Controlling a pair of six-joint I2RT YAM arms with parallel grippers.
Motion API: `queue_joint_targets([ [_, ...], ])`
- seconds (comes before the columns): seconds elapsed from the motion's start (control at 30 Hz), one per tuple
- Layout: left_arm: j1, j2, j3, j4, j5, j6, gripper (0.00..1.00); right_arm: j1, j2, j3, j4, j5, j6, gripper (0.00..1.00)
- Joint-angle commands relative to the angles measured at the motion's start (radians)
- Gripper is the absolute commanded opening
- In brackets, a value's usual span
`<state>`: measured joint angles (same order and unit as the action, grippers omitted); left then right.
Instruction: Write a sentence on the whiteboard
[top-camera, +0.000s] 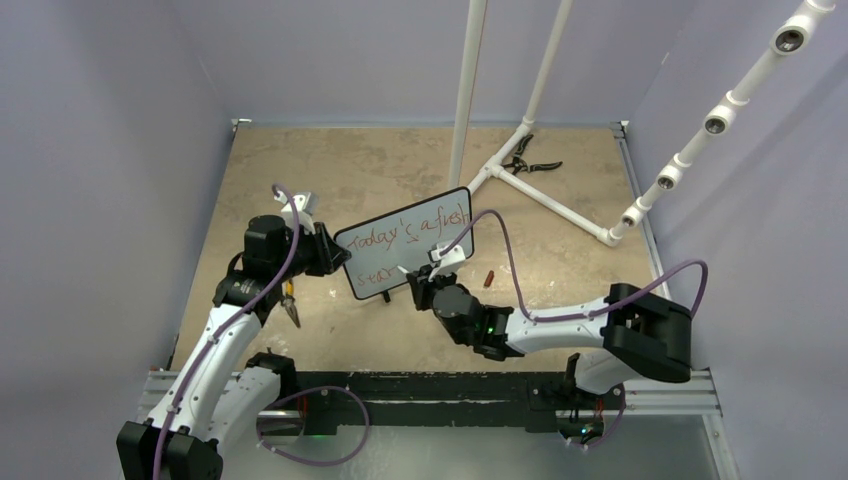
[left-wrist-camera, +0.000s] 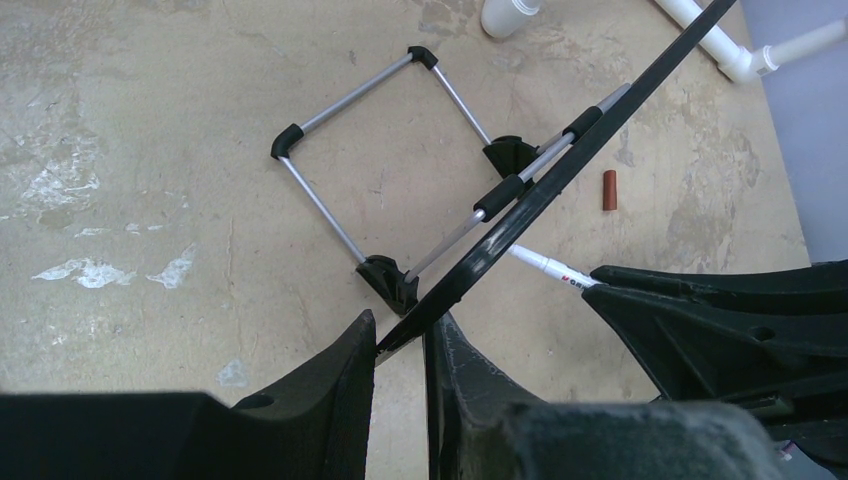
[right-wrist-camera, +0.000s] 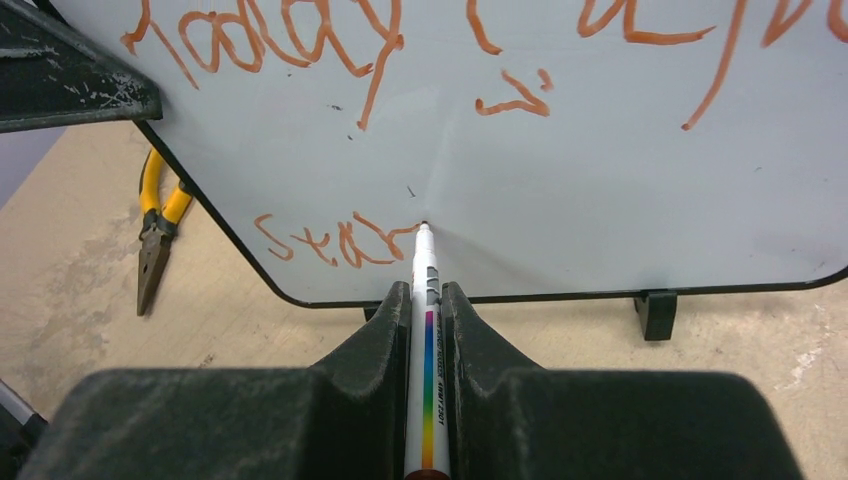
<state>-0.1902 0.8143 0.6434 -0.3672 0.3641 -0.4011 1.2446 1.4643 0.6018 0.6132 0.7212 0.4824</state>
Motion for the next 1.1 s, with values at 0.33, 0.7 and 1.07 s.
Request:
queue_joint_targets([
  [0.33, 0.003, -0.018, -0.001, 0.025, 0.001, -0.014, 0.2, -0.007, -0.052, -0.045, 0.095, 0.003, -0.025, 0.0],
  [0.7, 0.003, -0.02, -0.002, 0.027, 0.001, -0.014, 0.2, -0.038, -0.013, -0.018, 0.09, 0.004, -0.026, 0.0],
  [1.07, 0.003, -0.02, -0.004, 0.028, -0.001, -0.014, 0.2, -0.068, -0.064, -0.044, 0.02, 0.056, 0.019, 0.0],
])
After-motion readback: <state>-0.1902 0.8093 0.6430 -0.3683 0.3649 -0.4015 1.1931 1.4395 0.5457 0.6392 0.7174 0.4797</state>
